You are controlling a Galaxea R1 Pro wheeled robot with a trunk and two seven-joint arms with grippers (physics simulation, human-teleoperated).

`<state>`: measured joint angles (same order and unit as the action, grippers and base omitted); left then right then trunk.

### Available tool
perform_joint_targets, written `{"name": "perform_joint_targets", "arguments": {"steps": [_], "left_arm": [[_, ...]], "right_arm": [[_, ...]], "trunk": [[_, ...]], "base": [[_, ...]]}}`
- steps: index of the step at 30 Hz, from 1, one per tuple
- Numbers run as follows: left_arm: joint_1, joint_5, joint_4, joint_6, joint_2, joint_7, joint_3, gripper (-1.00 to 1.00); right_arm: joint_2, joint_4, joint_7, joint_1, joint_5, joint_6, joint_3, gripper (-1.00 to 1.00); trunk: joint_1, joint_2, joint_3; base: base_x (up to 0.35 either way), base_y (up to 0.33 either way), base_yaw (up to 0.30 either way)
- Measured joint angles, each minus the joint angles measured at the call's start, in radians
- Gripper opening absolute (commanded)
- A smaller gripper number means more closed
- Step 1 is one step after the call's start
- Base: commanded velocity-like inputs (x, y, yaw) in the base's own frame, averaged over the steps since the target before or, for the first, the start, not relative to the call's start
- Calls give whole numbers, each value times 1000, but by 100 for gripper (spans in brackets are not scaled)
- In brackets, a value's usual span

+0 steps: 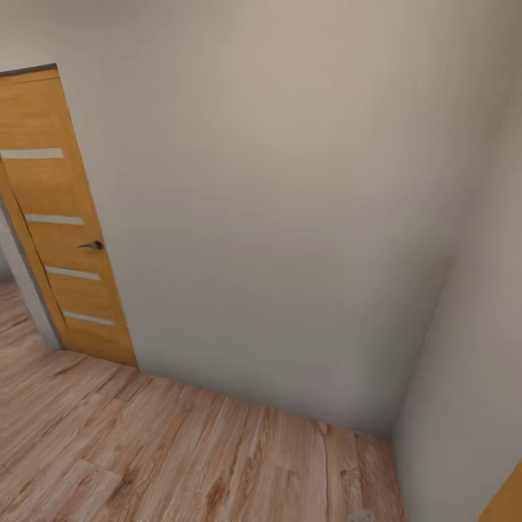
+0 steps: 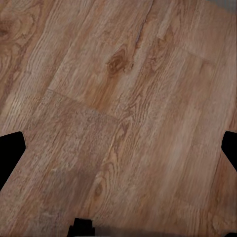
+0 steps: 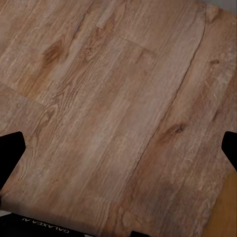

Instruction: Move the two storage containers from the living room to the garage. In the garage, place one container on the floor and stack the other container on top of it (either order is fine).

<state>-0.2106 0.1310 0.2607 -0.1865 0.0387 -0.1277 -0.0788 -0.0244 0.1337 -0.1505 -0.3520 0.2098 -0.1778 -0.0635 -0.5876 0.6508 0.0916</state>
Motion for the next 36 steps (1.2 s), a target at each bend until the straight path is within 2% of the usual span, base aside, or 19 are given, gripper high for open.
{"name": "perform_joint_targets", "arguments": {"steps": [36], "left_arm": [[0, 0, 0, 0, 0, 0, 0, 100]], "right_arm": [[0, 0, 0, 0, 0, 0, 0, 100]], "trunk": [[0, 0, 0]], "base": [[306, 0, 253]]}}
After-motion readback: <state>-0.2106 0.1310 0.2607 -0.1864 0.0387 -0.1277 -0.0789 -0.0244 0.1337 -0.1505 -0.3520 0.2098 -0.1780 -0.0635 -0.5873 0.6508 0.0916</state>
